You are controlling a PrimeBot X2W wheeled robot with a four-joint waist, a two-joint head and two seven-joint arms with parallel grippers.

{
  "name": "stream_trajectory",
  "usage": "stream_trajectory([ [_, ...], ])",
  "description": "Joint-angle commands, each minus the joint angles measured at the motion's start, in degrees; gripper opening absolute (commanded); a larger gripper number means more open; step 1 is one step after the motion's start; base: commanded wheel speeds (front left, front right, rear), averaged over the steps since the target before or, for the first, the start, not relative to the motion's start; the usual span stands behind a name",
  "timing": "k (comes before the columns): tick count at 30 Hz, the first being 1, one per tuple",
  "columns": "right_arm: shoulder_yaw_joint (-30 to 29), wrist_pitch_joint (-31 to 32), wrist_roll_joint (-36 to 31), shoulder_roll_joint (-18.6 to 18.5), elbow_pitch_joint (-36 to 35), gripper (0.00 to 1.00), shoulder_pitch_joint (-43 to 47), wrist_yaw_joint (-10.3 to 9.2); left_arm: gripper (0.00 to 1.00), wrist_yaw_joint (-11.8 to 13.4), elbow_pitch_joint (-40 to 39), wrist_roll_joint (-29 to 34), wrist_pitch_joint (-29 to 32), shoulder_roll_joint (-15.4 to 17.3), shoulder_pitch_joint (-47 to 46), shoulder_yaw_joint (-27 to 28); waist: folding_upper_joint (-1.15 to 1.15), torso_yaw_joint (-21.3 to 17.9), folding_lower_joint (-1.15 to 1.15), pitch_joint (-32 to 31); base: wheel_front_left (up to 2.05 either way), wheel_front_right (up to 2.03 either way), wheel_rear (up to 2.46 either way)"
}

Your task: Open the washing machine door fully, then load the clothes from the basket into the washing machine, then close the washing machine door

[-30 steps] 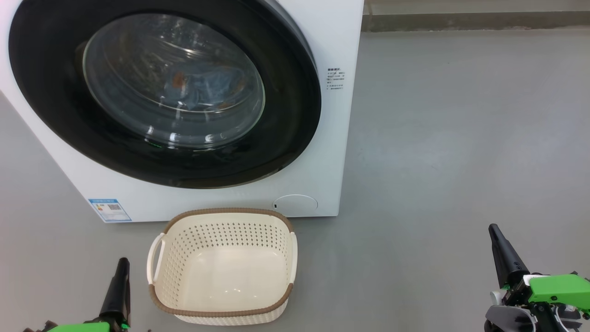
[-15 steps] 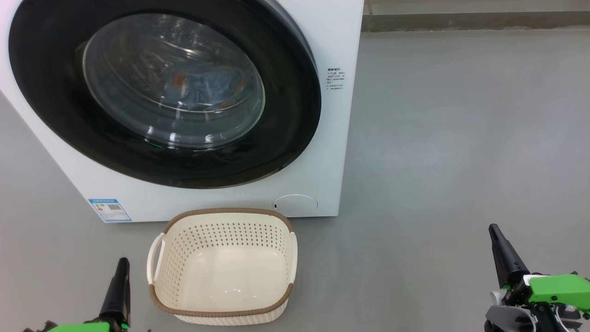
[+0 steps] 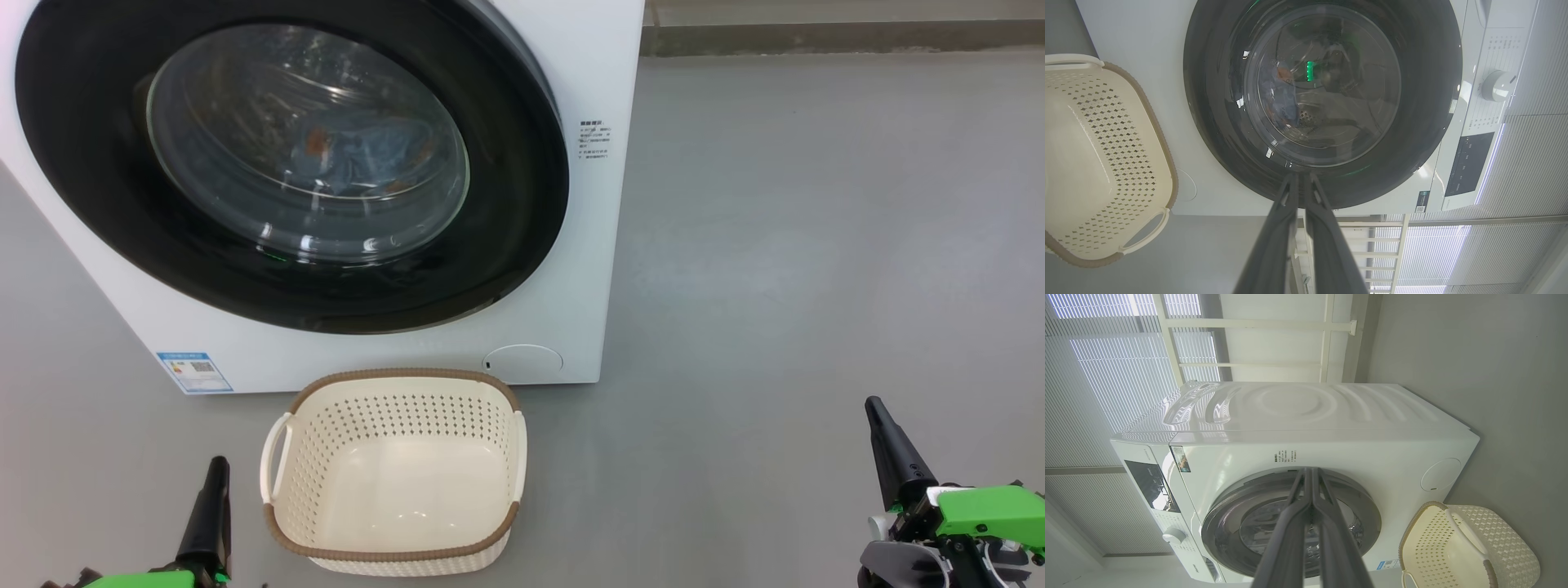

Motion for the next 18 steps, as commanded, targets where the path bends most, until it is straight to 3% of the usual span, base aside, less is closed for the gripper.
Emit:
stream_trajectory([
  [1,1.15,0.25,-0.12,-0.76,-1.43,0.00,-2.97,0.11,0.00,0.02,-1.82,-0.47,0.35,0.51,-2.47,1.53,0.00,0.00,0.00,0.00,0.00,0.00,0.00],
  [18,1.09,0.30,-0.18,-0.71,-1.43,0.00,-2.97,0.11,0.00,0.02,-1.82,-0.47,0.35,0.51,-2.47,1.53,0.00,0.00,0.00,0.00,0.00,0.00,0.00],
])
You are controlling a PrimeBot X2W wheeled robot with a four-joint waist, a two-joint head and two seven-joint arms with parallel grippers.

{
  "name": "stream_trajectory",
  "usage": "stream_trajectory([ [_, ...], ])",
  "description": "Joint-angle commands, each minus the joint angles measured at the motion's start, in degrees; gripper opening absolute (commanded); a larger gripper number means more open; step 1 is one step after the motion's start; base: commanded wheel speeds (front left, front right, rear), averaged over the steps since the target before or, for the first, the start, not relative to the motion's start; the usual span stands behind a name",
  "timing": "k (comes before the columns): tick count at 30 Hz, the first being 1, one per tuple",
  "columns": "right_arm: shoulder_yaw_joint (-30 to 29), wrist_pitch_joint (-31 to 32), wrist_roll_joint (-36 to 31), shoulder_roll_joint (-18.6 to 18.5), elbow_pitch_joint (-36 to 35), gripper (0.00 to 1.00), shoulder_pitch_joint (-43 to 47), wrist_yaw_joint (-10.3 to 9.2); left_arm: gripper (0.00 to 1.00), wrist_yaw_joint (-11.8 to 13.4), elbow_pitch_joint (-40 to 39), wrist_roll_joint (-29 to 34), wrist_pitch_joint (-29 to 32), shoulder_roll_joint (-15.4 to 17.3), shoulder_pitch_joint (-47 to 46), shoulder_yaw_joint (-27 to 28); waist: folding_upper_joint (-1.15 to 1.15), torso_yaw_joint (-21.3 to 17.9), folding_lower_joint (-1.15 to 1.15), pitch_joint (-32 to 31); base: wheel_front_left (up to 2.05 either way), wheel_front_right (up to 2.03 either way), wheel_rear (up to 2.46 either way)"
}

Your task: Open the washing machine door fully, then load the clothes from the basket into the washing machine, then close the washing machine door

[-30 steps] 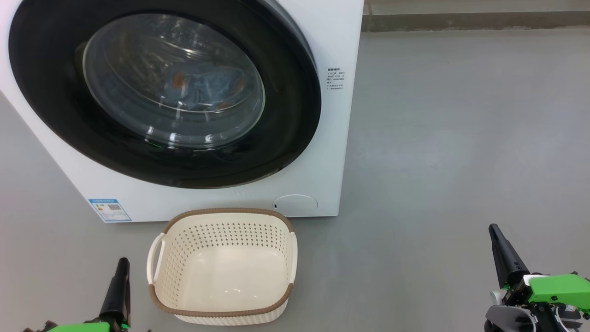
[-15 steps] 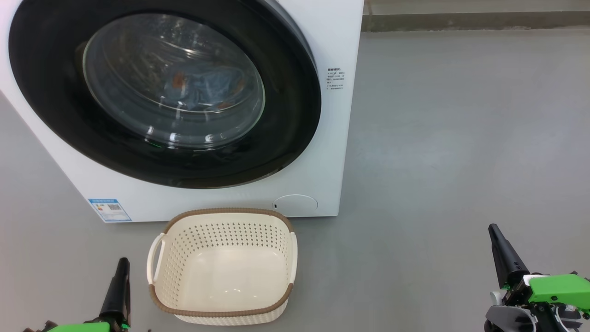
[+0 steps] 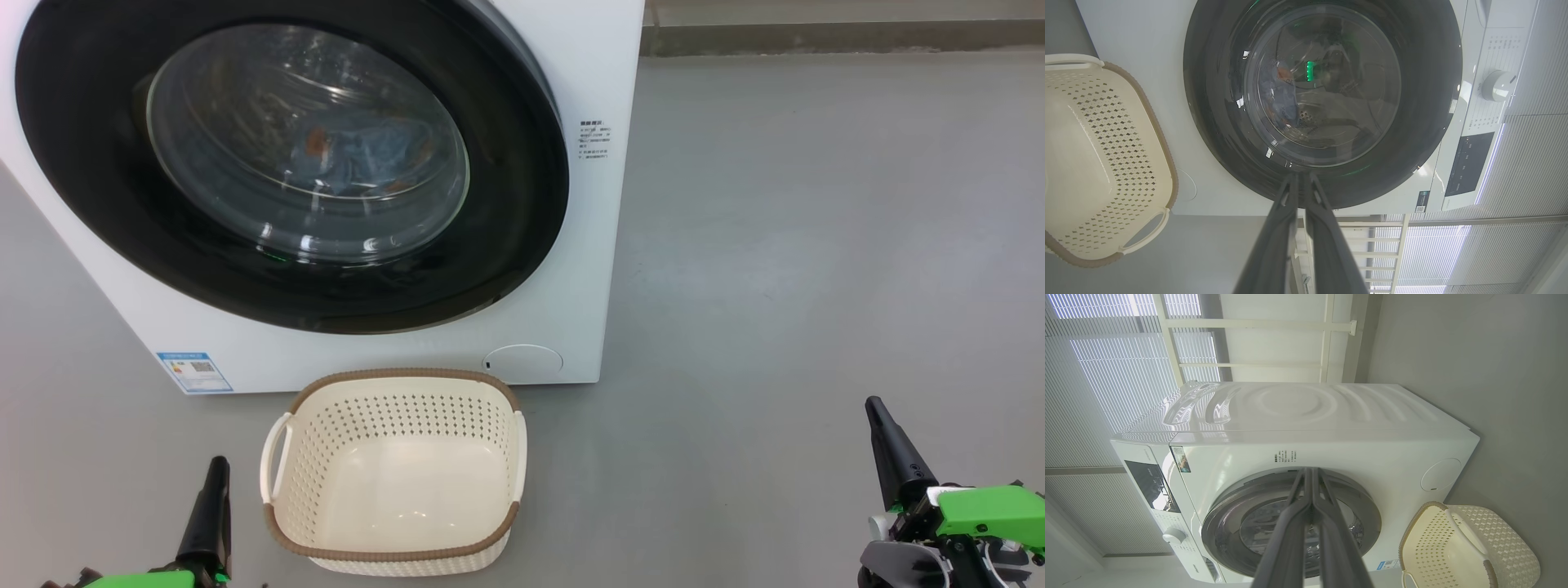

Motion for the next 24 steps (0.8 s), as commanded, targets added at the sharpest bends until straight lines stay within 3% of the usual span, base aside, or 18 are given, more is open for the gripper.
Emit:
stream_trajectory([
  [1,1.13,0.30,-0.17,-0.72,-1.43,0.00,-2.97,0.11,0.00,0.02,-1.82,-0.46,0.35,0.52,-2.47,1.53,0.00,0.00,0.00,0.00,0.00,0.00,0.00],
  [24,1.06,0.35,-0.22,-0.68,-1.42,0.00,-2.98,0.11,0.00,0.02,-1.82,-0.46,0.35,0.52,-2.47,1.52,0.00,0.00,0.00,0.00,0.00,0.00,0.00],
])
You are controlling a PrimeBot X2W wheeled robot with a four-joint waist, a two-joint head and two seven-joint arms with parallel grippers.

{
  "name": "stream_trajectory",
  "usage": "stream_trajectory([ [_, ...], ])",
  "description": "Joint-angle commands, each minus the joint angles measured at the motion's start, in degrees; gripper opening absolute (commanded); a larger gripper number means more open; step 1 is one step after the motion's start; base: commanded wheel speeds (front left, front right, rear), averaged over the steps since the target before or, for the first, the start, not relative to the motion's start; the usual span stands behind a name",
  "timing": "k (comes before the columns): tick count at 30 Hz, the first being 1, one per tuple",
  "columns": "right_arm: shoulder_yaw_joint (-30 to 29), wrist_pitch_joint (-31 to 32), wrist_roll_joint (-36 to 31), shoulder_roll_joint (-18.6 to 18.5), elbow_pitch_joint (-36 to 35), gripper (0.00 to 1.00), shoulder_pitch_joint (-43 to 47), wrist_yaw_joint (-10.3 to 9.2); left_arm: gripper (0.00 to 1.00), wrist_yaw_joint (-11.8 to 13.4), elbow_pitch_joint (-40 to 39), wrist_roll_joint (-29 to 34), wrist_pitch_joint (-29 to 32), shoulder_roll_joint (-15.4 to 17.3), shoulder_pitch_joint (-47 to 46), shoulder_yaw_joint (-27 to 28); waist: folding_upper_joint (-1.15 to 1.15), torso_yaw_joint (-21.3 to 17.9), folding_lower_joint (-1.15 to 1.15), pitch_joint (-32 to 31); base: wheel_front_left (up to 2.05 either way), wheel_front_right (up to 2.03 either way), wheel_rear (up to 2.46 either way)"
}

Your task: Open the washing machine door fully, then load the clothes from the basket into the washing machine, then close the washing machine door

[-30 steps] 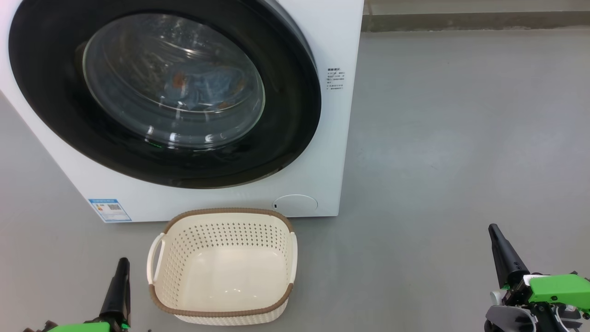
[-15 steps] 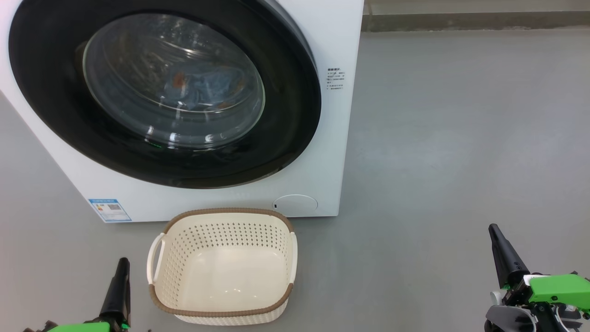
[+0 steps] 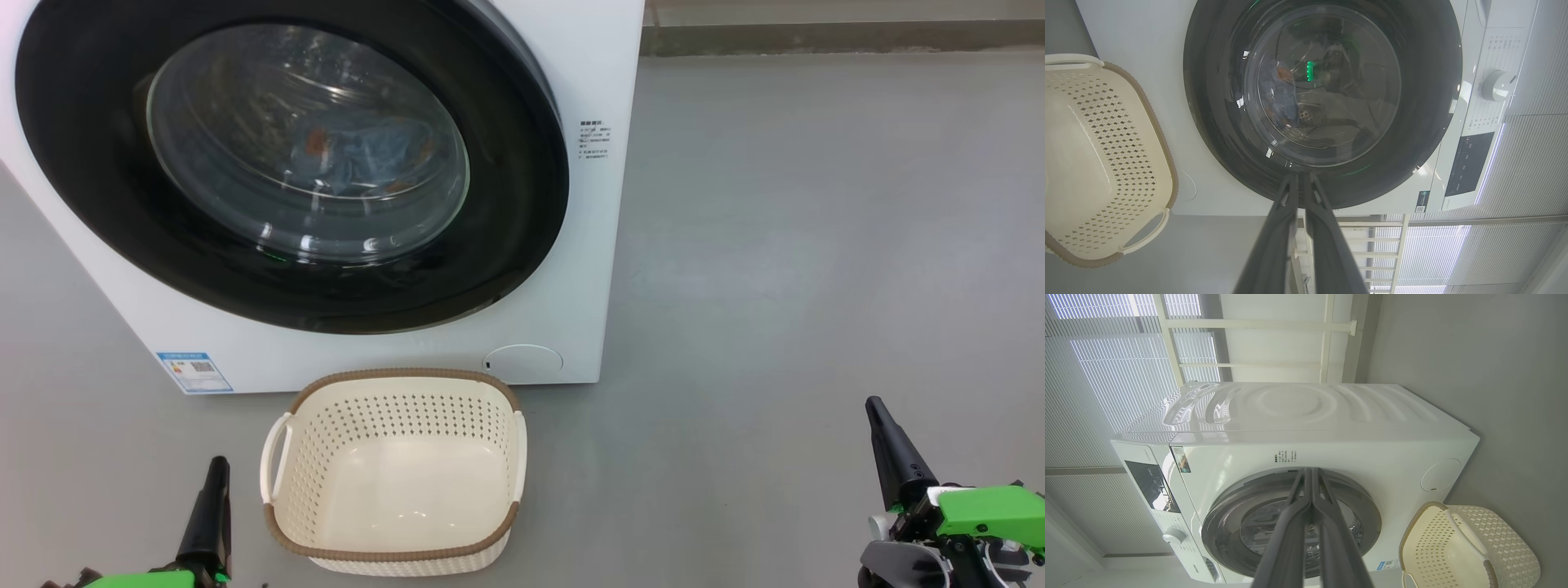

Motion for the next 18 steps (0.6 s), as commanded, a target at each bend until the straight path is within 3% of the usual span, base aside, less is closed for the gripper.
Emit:
stream_trajectory([
  [1,1.10,0.35,-0.22,-0.70,-1.42,0.00,-2.98,0.11,0.00,0.02,-1.82,-0.46,0.35,0.52,-2.47,1.53,0.00,0.00,0.00,0.00,0.00,0.00,0.00],
  [18,1.07,0.38,-0.26,-0.67,-1.42,0.00,-2.98,0.11,0.00,0.02,-1.82,-0.46,0.35,0.52,-2.47,1.53,0.00,0.00,0.00,0.00,0.00,0.00,0.00],
])
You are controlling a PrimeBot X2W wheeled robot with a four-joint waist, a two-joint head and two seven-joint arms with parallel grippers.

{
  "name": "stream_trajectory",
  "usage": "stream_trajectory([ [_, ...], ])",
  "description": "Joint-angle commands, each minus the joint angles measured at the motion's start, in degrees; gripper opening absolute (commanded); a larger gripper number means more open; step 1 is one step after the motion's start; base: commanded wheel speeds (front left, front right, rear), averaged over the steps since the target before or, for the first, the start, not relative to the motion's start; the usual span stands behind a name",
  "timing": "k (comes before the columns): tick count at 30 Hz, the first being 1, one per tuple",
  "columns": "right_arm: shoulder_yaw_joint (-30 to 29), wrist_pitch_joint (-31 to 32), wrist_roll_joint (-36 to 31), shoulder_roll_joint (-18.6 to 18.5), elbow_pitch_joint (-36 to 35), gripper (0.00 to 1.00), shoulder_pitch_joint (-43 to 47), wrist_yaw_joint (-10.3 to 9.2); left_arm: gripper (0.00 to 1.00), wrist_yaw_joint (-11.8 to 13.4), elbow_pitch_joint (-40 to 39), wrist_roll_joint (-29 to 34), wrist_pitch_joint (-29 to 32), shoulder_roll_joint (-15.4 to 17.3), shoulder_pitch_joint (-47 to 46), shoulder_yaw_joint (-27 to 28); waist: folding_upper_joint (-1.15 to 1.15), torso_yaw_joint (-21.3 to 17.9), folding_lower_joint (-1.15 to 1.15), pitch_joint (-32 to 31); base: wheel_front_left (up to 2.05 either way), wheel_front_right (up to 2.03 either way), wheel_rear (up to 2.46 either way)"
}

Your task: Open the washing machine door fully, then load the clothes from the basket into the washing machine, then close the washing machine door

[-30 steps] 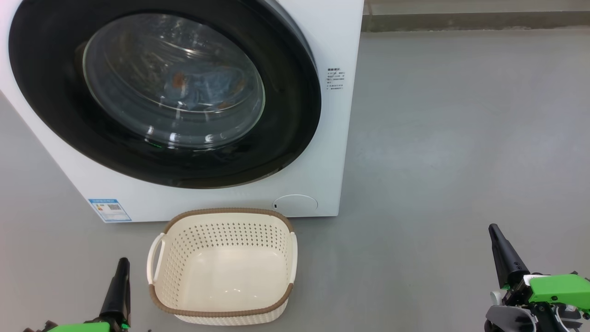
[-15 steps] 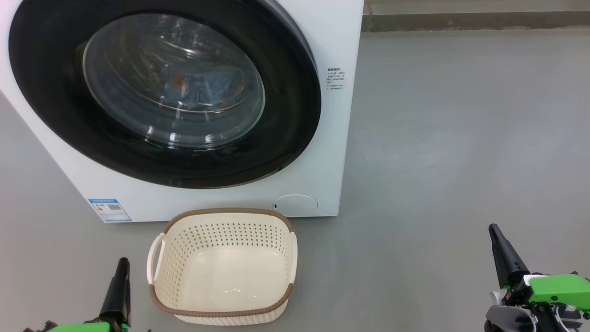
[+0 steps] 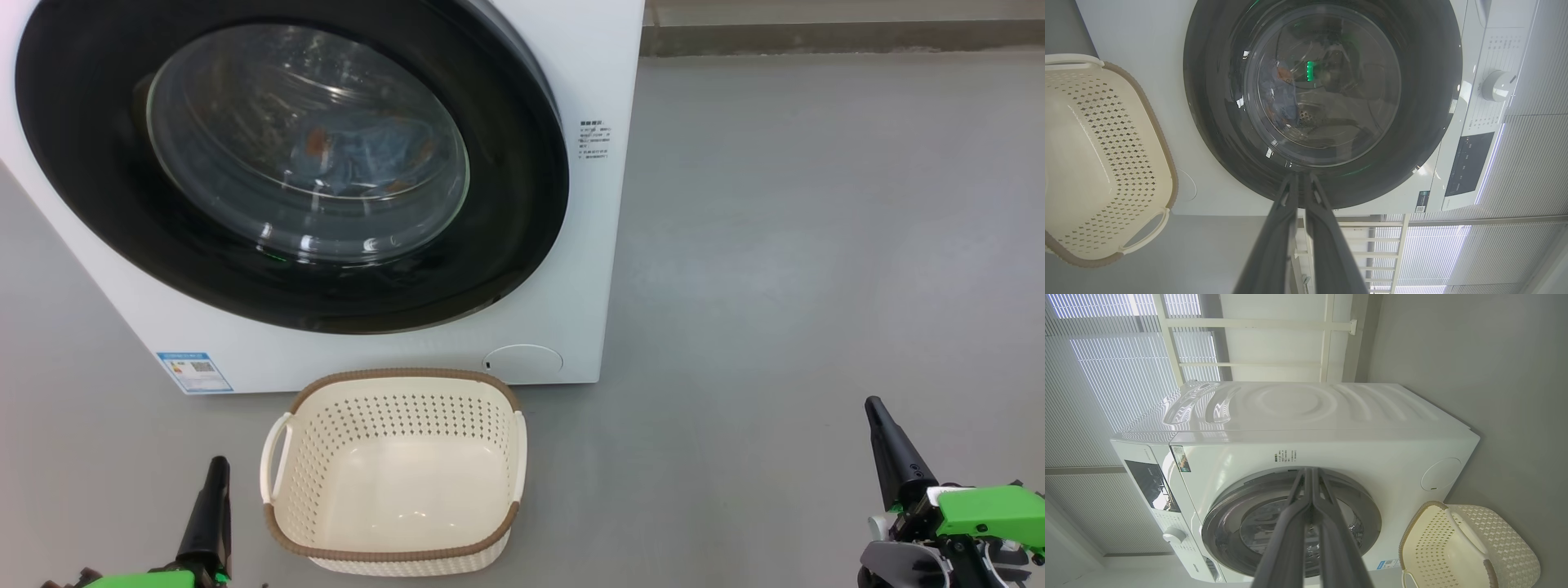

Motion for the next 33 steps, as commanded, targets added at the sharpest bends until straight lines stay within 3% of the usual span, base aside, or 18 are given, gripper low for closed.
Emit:
stream_trajectory([
  [1,1.09,0.22,-0.26,-0.68,-1.42,0.00,-2.98,0.11,0.00,0.02,-1.82,-0.46,0.35,0.52,-2.47,1.53,0.00,0.00,0.00,0.00,0.00,0.00,0.00],
  [33,1.04,0.25,-0.29,-0.65,-1.42,0.00,-2.99,0.11,0.00,0.02,-1.82,-0.47,0.34,0.52,-2.47,1.53,0.00,0.00,0.00,0.00,0.00,0.00,0.00],
])
